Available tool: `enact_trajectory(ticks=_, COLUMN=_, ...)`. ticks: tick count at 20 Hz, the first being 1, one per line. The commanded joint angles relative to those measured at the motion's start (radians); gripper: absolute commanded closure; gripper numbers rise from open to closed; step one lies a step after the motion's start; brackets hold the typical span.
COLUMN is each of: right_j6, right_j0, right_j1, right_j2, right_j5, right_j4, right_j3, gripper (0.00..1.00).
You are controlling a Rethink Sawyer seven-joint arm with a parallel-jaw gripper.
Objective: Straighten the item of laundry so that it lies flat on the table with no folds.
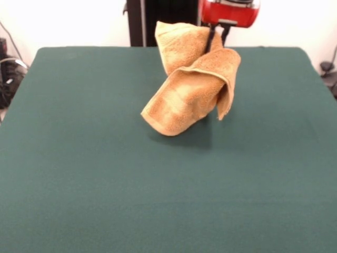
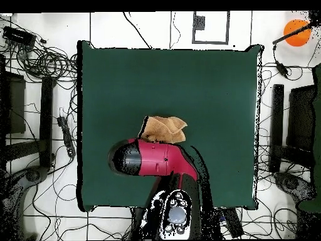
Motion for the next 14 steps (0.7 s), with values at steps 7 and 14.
enact_trajectory(ticks=7, right_j6=0.276, right_j0=0.057, right_j1=0.056, right_j2=0.002, right_j5=0.085, right_j4=0.096, right_j3=-0.030, gripper=1.00)
enact_trajectory(ticks=14, right_j6=0.261, right_j0=0.063, right_j1=0.054, right_j2=-0.009, right_j5=0.072, right_j4=0.109, right_j3=-0.017, gripper=1.00)
